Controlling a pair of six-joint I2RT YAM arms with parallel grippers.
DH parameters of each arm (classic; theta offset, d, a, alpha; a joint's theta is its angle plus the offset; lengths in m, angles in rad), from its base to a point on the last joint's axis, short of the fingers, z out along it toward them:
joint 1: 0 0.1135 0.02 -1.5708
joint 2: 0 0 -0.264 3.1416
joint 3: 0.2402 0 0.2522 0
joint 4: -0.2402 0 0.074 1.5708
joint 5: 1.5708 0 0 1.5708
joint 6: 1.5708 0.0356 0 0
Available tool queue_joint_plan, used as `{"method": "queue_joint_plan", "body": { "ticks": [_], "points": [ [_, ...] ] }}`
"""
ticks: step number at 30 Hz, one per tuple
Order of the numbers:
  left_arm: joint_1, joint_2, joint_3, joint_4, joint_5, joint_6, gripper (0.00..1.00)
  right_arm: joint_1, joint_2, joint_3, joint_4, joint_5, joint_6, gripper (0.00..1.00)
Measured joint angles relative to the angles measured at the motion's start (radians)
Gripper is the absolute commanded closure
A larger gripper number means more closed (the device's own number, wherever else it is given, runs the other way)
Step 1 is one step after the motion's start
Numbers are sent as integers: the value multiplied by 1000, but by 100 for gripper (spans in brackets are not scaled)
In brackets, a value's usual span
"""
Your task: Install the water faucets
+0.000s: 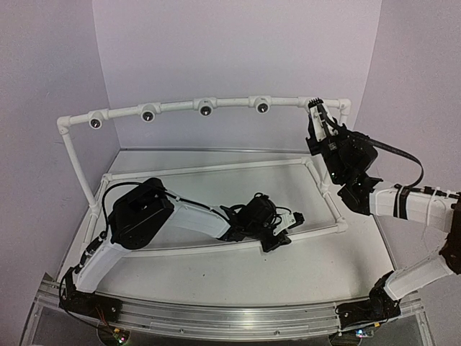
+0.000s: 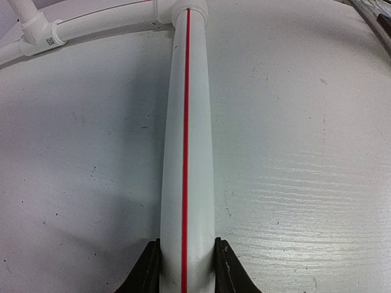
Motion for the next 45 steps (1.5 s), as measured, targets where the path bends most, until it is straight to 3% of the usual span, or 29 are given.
{"method": "queue_joint_plan", "body": {
  "ticks": [32, 45],
  "points": [
    [-4, -17, -37, 29, -26, 34, 100, 0, 13, 3, 29, 35, 448, 100],
    [-7, -17, -38, 29, -36, 41, 100, -17, -22, 3, -34, 10, 603, 100]
  ]
}}
